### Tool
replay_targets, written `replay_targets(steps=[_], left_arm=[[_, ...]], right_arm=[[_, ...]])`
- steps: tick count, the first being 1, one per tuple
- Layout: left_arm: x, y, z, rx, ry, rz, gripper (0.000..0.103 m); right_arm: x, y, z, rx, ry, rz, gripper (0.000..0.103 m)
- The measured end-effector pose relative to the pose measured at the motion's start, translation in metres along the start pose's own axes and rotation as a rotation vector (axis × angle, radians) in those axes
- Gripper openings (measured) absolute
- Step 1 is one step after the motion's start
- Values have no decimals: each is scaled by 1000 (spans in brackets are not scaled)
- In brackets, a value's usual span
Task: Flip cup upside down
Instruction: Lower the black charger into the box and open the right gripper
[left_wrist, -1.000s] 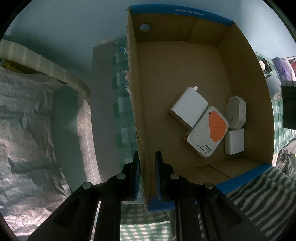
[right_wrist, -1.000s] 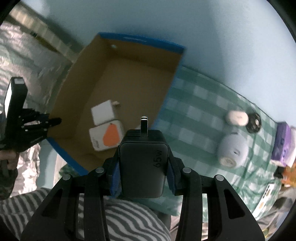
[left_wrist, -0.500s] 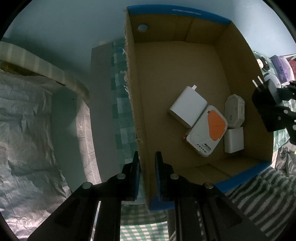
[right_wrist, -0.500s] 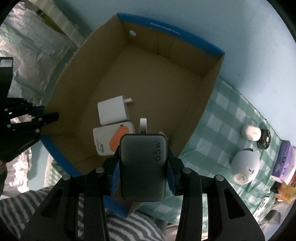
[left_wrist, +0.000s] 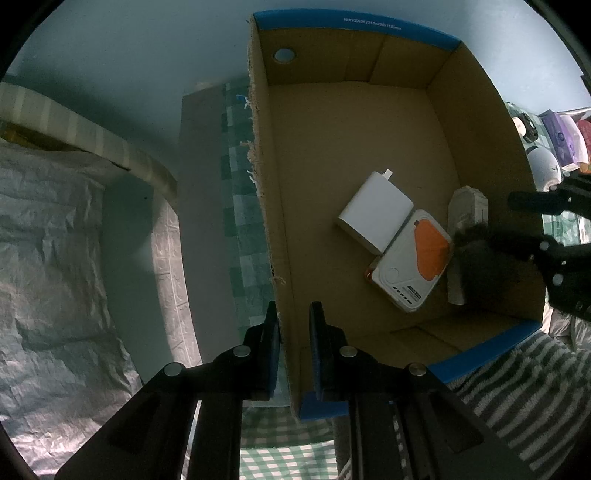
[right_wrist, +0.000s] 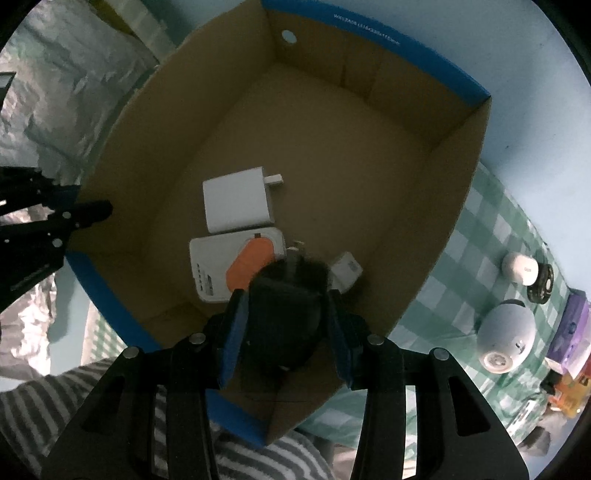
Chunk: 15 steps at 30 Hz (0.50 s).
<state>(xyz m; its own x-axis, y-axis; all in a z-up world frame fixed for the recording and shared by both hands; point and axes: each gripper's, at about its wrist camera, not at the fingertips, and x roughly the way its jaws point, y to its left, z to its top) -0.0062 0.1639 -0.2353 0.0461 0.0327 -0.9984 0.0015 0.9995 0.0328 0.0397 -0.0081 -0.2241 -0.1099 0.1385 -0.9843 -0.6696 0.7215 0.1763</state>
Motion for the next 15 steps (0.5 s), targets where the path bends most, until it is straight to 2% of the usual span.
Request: replay_targets(steps=[11,15], left_arm=[[0,1,0,-1,3,3,13],[0,1,0,-2,6,6,14]], right_arm=[[-19,-22,-5,59,-34,23,43],[-32,-35,-10,88,-64,32,51]])
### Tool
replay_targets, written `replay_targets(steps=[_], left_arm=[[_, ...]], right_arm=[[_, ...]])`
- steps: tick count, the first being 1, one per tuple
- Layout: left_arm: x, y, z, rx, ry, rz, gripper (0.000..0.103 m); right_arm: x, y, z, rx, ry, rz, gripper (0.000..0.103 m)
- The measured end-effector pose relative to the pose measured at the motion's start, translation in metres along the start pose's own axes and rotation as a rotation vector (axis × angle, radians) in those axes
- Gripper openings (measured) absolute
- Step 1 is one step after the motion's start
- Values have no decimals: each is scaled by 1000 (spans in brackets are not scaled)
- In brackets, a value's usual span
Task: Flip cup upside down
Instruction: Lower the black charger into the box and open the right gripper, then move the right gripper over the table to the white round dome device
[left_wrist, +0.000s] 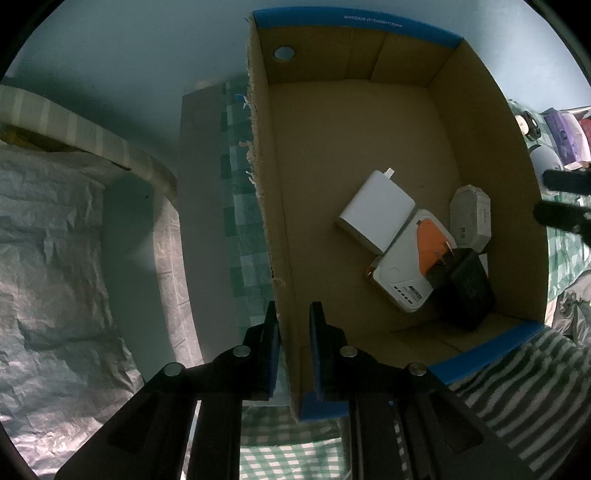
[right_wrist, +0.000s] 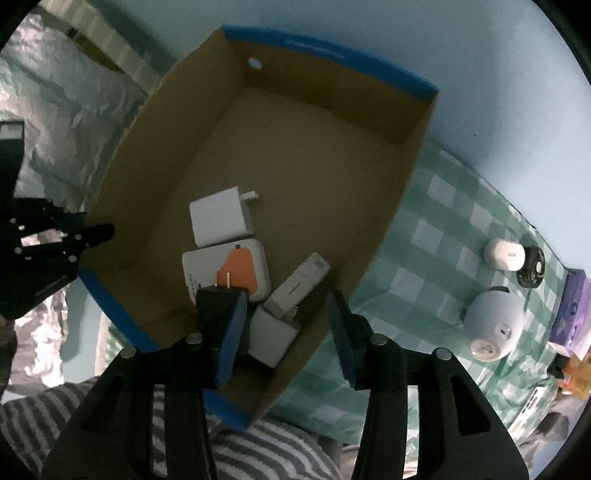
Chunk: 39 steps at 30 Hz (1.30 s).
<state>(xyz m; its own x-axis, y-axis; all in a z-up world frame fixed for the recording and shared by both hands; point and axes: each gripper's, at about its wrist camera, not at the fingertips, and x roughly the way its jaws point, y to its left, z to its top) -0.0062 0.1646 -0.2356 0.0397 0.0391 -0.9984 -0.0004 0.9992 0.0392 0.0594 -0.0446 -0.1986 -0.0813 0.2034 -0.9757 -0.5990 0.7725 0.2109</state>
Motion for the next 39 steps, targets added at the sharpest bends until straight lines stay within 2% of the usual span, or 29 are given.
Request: replay_targets(steps=[6,17,22,26,31,39], left_arm=[[0,0,0,-6,4,7,14],[2,-1,2,-7,12,20,15],[2,-3,2,-6,14,23,18],[2,-3,3,-13,16,24,19],[3,-2,4,-22,19,26,19],[3,-1,4,-35,23,27,19]], right_arm=[[-20,-33,-9,57,-34,-25,68],[-36,-137,-28,293,-26,-68,74],[-35,-176,-33,391,-3,-95,79],[-26,-206,-34,469,26,-99,81],[-3,-233,-36,542,80,-54,82],[32,-251,-36,613,151,-4,82]])
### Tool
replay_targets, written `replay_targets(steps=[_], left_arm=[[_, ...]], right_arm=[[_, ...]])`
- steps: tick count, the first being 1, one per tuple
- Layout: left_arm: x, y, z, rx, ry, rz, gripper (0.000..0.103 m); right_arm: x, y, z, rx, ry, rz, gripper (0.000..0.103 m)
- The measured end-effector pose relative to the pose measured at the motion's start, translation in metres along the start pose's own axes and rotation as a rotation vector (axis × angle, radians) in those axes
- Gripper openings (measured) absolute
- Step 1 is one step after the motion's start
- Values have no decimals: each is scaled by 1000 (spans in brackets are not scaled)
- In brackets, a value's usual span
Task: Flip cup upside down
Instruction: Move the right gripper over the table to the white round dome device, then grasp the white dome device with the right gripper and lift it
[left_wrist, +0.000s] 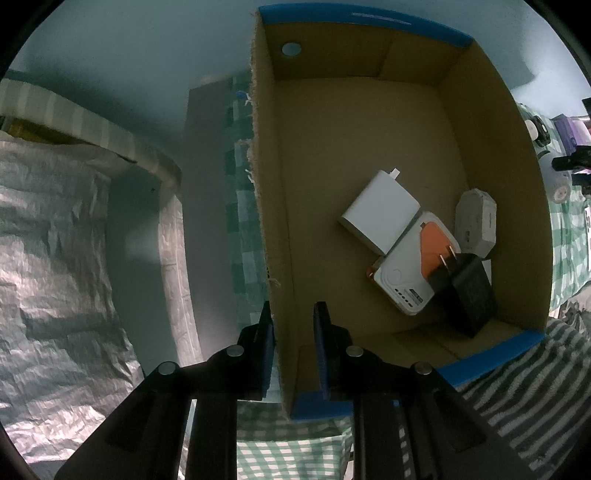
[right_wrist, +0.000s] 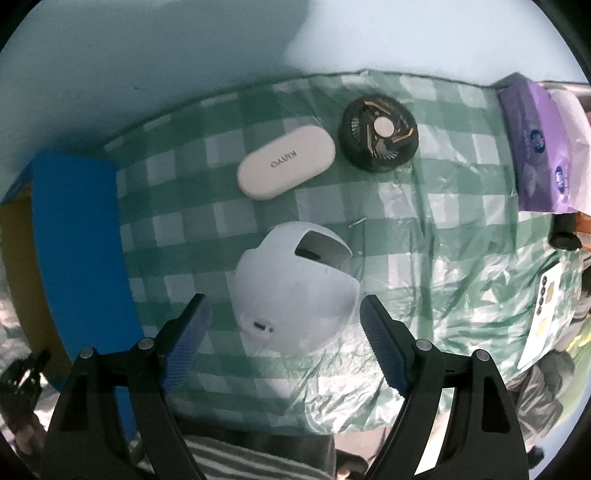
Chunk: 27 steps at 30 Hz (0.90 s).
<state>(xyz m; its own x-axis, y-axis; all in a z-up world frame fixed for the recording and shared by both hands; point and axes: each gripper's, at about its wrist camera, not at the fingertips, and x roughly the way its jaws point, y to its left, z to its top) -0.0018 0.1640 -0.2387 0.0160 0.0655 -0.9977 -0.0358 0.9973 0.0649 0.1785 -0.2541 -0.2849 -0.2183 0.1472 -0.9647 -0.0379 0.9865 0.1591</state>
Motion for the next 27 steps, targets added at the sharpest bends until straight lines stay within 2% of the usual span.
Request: replay_targets(steps=[15,27], left_arm=[[0,0,1,-7,6,-1,19],[1,1,-1,-4,8,3,19]], right_arm=[[49,5,19,20,70,-50,83],[51,-3,7,-20,7,-48,83]])
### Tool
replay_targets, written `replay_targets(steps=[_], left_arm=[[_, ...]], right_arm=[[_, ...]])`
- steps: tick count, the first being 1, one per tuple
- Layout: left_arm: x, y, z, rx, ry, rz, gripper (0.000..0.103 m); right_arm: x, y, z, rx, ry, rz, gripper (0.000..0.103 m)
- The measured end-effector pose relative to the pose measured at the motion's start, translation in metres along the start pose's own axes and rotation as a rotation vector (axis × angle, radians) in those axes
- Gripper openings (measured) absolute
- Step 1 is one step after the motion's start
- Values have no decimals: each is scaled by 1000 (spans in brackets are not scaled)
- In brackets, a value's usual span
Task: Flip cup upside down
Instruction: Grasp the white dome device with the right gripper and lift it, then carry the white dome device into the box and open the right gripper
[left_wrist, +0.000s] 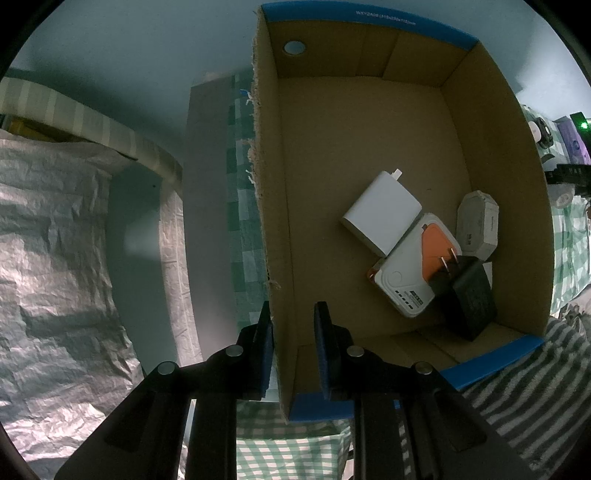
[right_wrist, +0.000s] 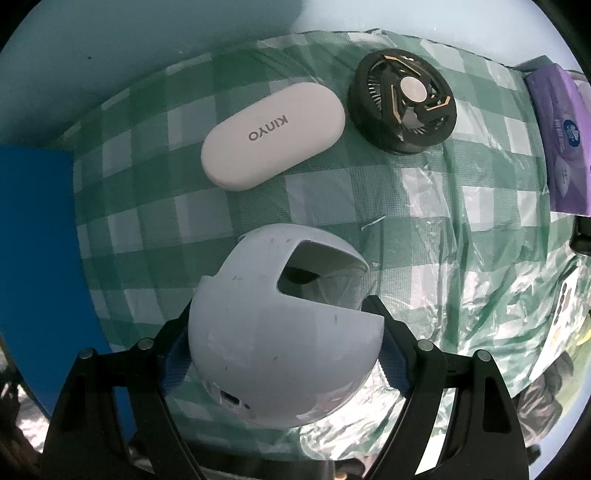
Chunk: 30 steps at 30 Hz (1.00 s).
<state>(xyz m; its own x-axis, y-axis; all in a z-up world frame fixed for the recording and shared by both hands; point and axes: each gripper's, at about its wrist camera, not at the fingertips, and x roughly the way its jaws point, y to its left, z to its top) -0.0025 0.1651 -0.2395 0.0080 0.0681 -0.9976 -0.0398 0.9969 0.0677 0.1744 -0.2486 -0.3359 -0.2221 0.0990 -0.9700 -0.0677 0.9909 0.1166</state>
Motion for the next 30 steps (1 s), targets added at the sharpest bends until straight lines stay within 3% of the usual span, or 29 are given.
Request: replay_targets(steps=[10,20,30], left_arm=[[0,0,0,5,1,2,19],[-1,0,1,7,0,-2,19],[-1,-1,1,12,-5,-8,19]], right_arm=[[-18,17,-44,-75,-80,-10,83],[-51,42,-62,-147,-134,4,83],[-111,97,-77,-263,-172,32,83]])
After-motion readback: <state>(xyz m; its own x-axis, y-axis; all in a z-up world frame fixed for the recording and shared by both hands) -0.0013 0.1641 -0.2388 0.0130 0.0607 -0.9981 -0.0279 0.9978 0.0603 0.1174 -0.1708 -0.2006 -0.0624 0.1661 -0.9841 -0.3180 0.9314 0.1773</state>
